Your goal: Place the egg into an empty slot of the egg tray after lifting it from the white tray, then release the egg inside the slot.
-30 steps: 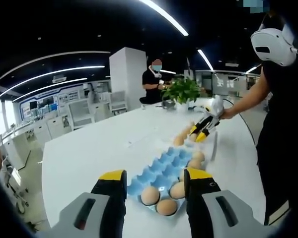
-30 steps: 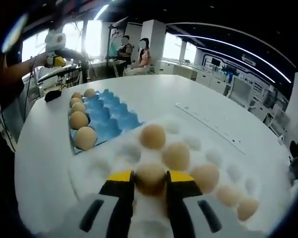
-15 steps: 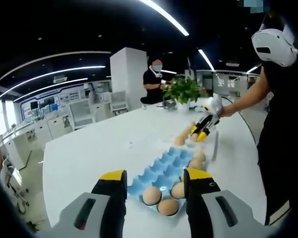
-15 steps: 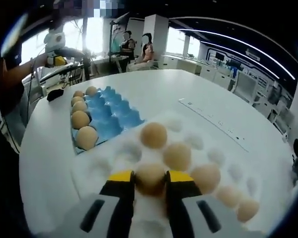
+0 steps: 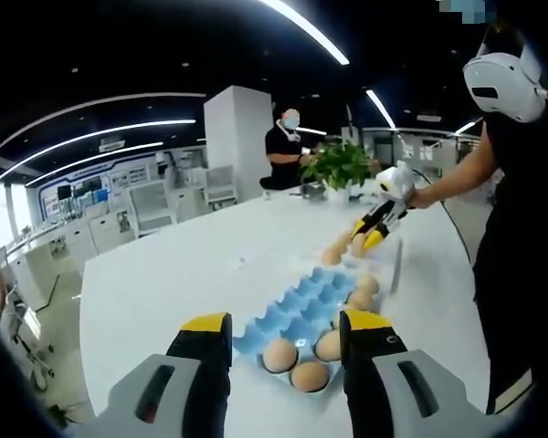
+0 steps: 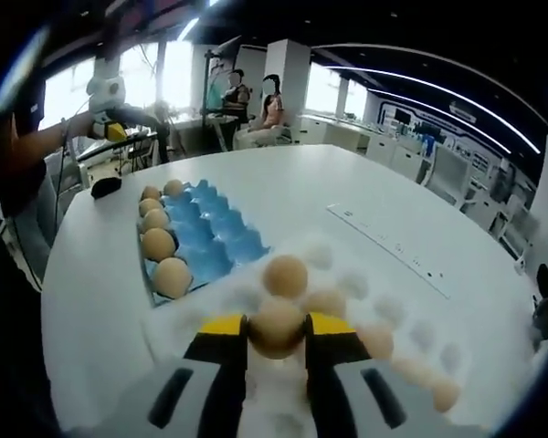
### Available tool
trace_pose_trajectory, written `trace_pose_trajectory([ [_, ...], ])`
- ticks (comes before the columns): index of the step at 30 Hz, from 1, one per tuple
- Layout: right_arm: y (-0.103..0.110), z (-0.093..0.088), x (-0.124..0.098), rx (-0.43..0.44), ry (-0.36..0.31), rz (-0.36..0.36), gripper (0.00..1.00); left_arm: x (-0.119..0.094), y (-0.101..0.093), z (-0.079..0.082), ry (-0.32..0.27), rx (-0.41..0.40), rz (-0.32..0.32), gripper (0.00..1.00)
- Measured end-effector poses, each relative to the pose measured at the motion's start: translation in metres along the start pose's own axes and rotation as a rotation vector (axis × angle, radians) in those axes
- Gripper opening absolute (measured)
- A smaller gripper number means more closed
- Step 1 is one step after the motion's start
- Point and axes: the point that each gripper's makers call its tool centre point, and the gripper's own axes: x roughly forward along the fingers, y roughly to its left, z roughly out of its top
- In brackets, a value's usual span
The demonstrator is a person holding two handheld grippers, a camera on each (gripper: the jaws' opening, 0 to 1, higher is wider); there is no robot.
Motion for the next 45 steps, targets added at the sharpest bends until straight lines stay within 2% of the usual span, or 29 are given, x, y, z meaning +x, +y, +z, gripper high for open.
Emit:
trace_pose_trajectory([
  [9, 0.009, 0.015, 0.007, -0.022, -0.029, 0.018, 0.24, 0.000, 0.000, -0.001, 0.000, 0.001, 0.002, 0.47],
  [14, 0.017, 0.030, 0.015, -0.021, -0.057, 0.043, 0.24, 0.000, -0.001, -0.001, 0.000, 0.002, 0.000, 0.47],
  [32, 0.066, 0.084, 0.063, -0.086, -0.138, 0.177, 0.24, -0.002, 0.002, -0.003, 0.002, -0.003, 0.003, 0.47],
  [45, 0.094, 0.105, 0.085, -0.121, -0.157, 0.251, 0.24, -0.004, 0.005, -0.003, -0.005, -0.002, 0.009, 0.47],
])
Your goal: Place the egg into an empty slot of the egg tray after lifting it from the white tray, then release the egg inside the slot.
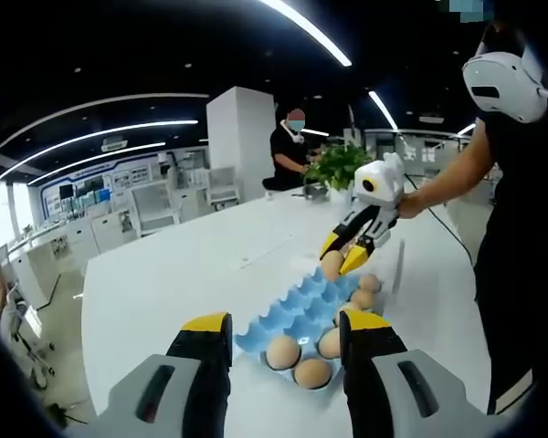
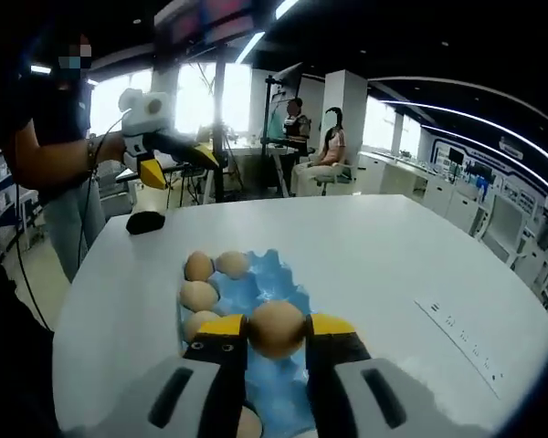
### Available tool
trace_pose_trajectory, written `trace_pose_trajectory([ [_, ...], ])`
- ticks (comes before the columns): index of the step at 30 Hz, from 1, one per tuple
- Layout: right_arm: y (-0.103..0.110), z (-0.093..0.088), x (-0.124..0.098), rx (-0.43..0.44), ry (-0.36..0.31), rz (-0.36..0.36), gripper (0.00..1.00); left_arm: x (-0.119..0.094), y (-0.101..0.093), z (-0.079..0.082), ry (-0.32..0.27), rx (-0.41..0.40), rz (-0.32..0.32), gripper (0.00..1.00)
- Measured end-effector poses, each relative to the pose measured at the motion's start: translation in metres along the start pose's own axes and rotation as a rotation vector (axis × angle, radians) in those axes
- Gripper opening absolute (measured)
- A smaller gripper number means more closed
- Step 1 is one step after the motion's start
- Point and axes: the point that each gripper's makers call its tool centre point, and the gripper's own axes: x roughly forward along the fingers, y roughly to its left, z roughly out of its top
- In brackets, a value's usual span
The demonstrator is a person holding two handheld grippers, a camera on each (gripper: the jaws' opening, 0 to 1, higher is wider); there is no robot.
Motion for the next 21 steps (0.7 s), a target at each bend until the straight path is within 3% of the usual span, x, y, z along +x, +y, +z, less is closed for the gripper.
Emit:
trace_pose_trajectory([
  [21, 0.032, 0.014, 0.052, -0.018, -0.010, 0.101, 0.24, 0.000, -0.001, -0.003, -0.004, -0.008, 0.002, 0.47],
])
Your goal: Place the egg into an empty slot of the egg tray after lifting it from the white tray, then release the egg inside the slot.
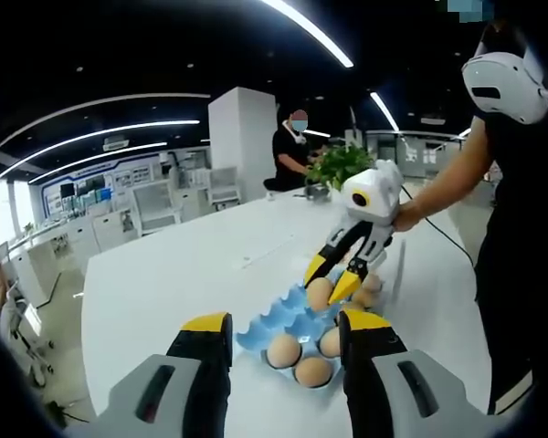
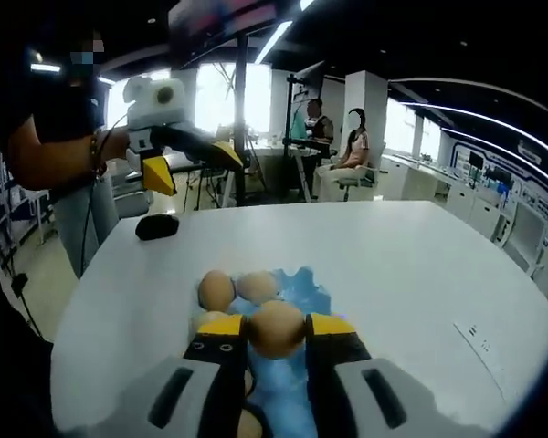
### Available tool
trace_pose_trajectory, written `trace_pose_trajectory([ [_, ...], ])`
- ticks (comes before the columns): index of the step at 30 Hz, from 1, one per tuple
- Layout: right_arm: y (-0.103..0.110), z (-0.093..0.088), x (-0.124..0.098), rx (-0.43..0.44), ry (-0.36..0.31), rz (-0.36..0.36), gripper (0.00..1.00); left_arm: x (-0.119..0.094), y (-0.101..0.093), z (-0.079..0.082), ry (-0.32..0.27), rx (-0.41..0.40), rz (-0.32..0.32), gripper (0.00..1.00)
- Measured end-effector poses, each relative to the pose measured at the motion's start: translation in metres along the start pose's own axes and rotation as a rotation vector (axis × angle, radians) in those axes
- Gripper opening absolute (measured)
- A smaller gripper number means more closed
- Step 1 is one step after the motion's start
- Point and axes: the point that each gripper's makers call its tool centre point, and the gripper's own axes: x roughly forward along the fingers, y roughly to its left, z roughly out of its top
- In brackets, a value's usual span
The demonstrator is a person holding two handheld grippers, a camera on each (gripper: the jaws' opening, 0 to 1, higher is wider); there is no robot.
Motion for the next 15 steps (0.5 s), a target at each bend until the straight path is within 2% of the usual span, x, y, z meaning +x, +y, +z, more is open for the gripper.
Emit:
trace_pose_trajectory([
  [5, 0.005, 0.003, 0.013, -0.020, -0.003, 0.013, 0.24, -0.001, 0.001, 0.000, -0.003, 0.000, 0.000, 0.47],
  [15, 0.006, -0.005, 0.030, 0.006, 0.019, 0.028, 0.24, -0.002, 0.003, -0.001, -0.002, -0.003, 0.005, 0.47],
])
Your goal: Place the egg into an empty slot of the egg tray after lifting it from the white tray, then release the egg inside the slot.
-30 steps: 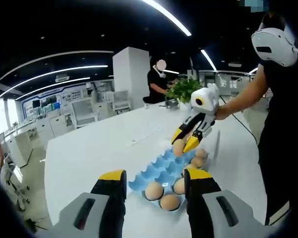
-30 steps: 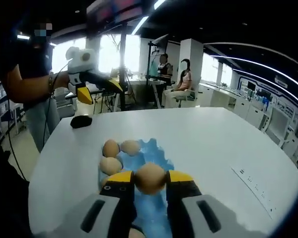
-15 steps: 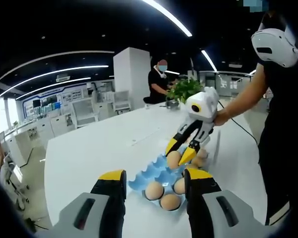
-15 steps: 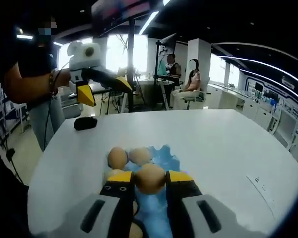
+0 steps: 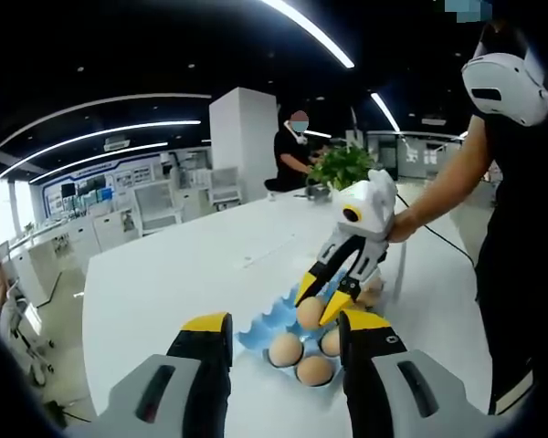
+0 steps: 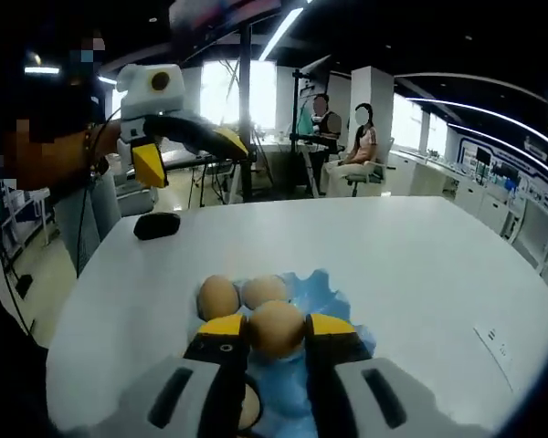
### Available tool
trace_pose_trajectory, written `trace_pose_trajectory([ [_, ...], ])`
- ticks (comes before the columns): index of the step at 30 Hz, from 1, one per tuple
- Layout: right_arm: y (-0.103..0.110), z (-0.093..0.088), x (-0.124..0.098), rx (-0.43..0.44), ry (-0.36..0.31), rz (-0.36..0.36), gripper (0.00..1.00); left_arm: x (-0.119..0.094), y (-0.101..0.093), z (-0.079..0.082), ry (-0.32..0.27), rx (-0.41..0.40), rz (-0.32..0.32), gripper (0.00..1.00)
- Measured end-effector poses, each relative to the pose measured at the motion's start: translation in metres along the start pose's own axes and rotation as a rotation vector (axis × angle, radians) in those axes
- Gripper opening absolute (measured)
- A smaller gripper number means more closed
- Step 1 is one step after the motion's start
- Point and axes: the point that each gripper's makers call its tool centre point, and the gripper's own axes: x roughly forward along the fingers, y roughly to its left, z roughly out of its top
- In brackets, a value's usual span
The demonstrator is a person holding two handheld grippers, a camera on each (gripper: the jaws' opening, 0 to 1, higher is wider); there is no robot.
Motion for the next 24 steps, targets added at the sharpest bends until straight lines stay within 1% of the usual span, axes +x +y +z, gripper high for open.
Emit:
trace_pose_trajectory([
  [10, -0.001, -0.010, 0.010, 0.025, 0.026, 0.005, 0.25, -0.001, 0.002, 0.000, -0.003, -0.003, 0.004, 0.47],
  [17, -0.003, -0.014, 0.012, 0.044, 0.037, 0.000, 0.25, 0.001, 0.002, 0.000, -0.002, -0.003, 0.004, 0.47],
  [24, -0.003, -0.014, 0.011, 0.020, 0.036, 0.002, 0.25, 0.002, 0.002, 0.000, -0.003, -0.003, 0.000, 0.46],
])
